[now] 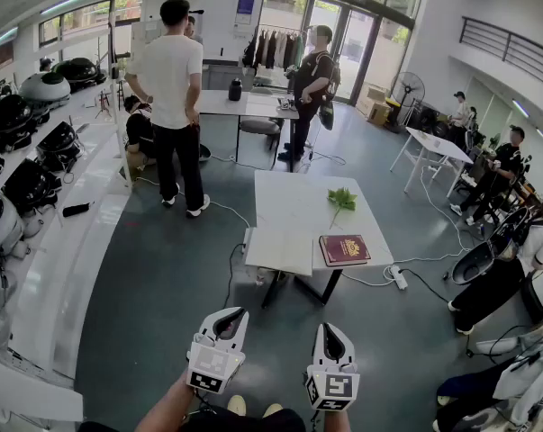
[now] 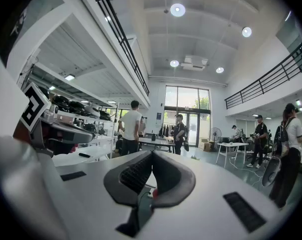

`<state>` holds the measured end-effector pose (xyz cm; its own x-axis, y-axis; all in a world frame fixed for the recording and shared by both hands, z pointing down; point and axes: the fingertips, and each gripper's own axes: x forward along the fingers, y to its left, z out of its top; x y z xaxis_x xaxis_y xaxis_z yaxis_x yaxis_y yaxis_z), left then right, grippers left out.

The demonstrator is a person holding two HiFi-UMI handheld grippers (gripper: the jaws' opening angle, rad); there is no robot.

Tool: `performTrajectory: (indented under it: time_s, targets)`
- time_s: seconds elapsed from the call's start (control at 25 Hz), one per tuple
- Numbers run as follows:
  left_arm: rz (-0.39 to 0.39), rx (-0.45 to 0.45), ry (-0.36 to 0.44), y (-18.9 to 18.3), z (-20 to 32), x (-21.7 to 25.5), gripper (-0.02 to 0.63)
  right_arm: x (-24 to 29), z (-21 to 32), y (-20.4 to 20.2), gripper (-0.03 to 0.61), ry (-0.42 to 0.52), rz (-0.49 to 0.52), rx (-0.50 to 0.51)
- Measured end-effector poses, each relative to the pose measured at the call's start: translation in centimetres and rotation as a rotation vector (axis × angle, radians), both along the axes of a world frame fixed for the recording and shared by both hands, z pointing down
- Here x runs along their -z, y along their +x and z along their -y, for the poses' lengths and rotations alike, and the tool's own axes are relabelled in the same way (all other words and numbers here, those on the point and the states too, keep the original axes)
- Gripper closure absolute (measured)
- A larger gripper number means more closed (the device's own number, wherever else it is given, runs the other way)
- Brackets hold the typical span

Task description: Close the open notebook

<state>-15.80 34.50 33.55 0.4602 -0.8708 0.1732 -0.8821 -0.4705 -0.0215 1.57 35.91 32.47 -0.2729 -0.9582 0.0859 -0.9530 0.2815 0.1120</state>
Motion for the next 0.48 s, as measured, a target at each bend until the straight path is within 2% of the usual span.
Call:
performTrajectory:
  time_s: [0.48]
  targets:
    - [-0.015,0.003,0.004,-0.8,0.7,0.1,0.581,-0.2,0.9,-1.0,0.561,-0.003,0.005,0.007]
